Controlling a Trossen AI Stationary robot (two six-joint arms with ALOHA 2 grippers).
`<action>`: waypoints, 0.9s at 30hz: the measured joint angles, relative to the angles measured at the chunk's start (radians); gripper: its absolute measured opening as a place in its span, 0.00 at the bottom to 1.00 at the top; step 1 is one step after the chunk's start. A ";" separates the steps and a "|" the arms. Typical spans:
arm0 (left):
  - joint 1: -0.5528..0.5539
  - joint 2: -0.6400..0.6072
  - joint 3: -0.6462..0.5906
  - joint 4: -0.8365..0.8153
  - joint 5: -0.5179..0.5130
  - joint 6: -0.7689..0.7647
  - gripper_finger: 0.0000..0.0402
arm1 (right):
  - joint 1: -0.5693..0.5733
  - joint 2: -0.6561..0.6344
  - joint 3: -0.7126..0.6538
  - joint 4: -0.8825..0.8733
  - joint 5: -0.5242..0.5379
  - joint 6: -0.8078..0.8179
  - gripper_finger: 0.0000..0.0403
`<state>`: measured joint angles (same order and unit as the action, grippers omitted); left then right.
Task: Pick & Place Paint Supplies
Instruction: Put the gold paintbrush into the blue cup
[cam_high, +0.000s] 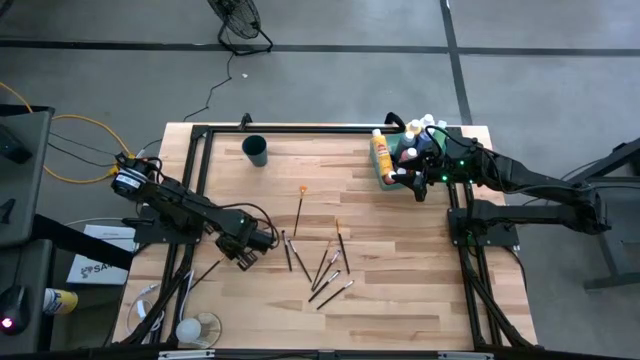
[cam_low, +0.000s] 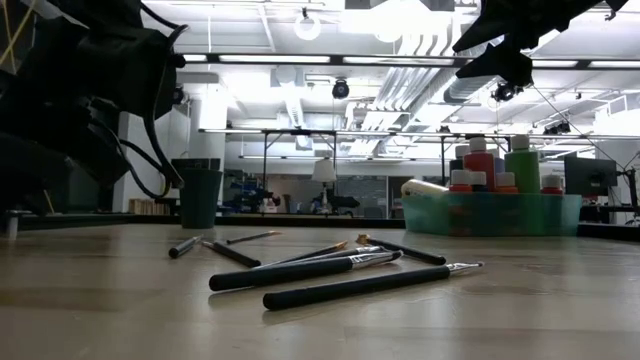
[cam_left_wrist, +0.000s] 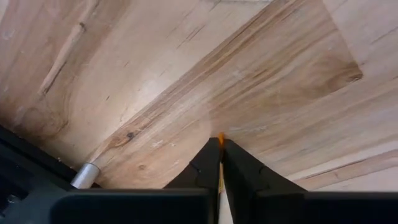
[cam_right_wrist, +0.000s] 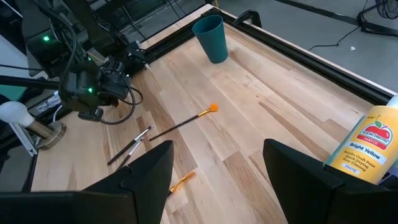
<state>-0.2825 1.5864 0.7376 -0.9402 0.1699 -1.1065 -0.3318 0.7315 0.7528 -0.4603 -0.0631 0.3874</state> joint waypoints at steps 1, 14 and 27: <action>0.000 0.000 0.000 0.000 0.000 0.000 0.02 | 0.000 0.000 0.000 0.000 0.000 0.000 0.60; 0.000 -0.018 0.030 -0.008 -0.016 0.003 0.00 | 0.000 0.000 0.000 0.000 -0.021 0.000 0.60; 0.002 -0.113 0.151 -0.013 -0.138 0.001 0.00 | 0.000 0.000 0.000 0.000 -0.018 0.000 0.60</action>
<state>-0.2806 1.4730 0.8889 -0.9531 0.0319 -1.1052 -0.3318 0.7314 0.7528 -0.4603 -0.0814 0.3874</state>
